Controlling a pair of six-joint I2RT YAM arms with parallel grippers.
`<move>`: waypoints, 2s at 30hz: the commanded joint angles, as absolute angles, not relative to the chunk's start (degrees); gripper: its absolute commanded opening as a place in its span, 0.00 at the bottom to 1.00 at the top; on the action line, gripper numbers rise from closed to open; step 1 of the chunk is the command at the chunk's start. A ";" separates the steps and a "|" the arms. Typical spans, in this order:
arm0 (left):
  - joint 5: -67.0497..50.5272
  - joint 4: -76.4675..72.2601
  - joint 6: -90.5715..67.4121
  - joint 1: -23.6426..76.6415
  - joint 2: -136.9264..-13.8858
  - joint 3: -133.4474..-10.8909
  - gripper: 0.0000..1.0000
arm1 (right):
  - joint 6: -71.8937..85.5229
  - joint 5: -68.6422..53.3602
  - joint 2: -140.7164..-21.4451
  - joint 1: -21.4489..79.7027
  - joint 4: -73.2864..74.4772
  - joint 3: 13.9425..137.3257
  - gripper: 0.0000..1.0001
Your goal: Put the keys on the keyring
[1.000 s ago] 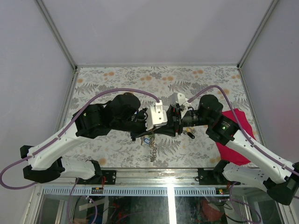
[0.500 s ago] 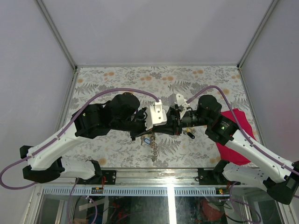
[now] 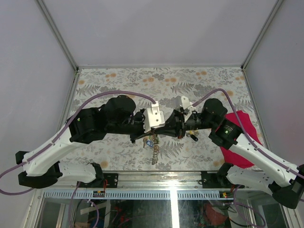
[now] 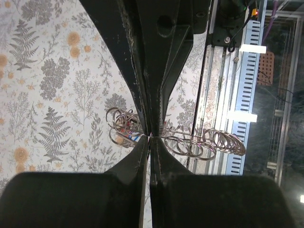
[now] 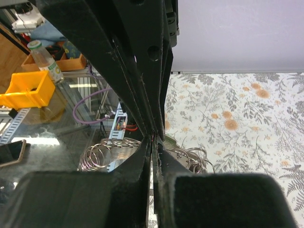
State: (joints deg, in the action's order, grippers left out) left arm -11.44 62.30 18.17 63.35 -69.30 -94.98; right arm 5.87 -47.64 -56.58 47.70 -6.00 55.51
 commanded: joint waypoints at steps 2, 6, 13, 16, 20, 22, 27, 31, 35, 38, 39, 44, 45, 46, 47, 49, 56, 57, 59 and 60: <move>-12.64 52.39 18.08 63.82 -64.68 -93.00 0.06 | 11.54 -46.14 -54.15 47.81 -14.49 54.05 0.00; -13.87 49.91 17.35 63.86 -63.19 -91.03 0.12 | 14.89 -45.98 -53.02 47.80 -19.09 53.39 0.00; -15.52 45.98 16.02 63.88 -59.95 -87.45 0.19 | 16.54 -44.93 -51.60 47.81 -21.56 53.62 0.00; -15.91 44.45 15.78 63.85 -58.70 -86.25 0.22 | 17.27 -44.51 -50.93 47.81 -22.97 53.25 0.00; -15.70 43.16 15.32 63.86 -57.65 -84.82 0.27 | 18.39 -44.81 -50.05 47.81 -25.20 52.80 0.00; -15.45 42.72 15.18 63.89 -57.40 -84.32 0.29 | 18.31 -45.45 -49.86 47.81 -25.46 52.81 0.00; -15.11 42.35 15.21 63.84 -57.15 -84.54 0.31 | 17.50 -47.70 -49.66 47.77 -24.85 52.80 0.00; -15.20 41.88 15.48 63.90 -56.79 -84.66 0.32 | 16.82 -49.29 -49.57 47.81 -23.61 53.36 0.00; -16.09 41.47 15.93 63.88 -56.60 -84.20 0.34 | 16.44 -49.74 -49.50 47.77 -22.85 53.80 0.00; -17.26 41.47 16.15 63.82 -56.81 -83.67 0.34 | 16.45 -49.75 -49.43 47.81 -22.94 54.08 0.00; -17.70 41.45 16.20 63.84 -56.84 -83.30 0.34 | 16.51 -49.75 -49.40 47.81 -23.01 54.12 0.00; -19.95 41.86 16.10 63.83 -57.25 -82.86 0.26 | 16.31 -49.39 -48.61 47.79 -22.71 54.41 0.00; -20.10 42.18 16.20 63.86 -57.44 -83.02 0.21 | 16.27 -49.20 -48.34 47.81 -22.68 54.36 0.00; -20.25 42.47 16.19 63.87 -57.64 -83.17 0.16 | 16.18 -49.02 -48.08 47.81 -22.61 54.32 0.00; -20.15 42.65 16.16 63.88 -57.81 -83.33 0.15 | 16.11 -48.83 -47.81 47.81 -22.52 54.41 0.00; -19.91 42.67 15.95 63.80 -58.00 -83.53 0.14 | 15.81 -48.19 -47.27 47.81 -22.22 54.35 0.00; -19.85 42.67 16.38 63.84 -58.32 -84.75 0.00 | 15.23 -46.81 -46.25 47.81 -21.18 55.36 0.00; -19.76 42.59 16.44 63.85 -58.35 -84.77 0.00 | 15.26 -46.65 -46.24 47.82 -21.28 55.44 0.00; -19.33 42.40 16.44 63.82 -58.17 -84.67 0.00 | 15.49 -46.29 -46.17 47.81 -21.75 55.46 0.00; -19.14 42.15 16.45 63.83 -58.00 -84.57 0.00 | 15.74 -46.12 -46.07 47.81 -22.17 55.46 0.00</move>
State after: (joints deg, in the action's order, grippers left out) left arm -19.55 44.60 16.19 63.64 -58.35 -83.42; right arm 15.81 -47.75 -48.01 47.72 -17.37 51.90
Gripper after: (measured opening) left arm 0.011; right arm 0.010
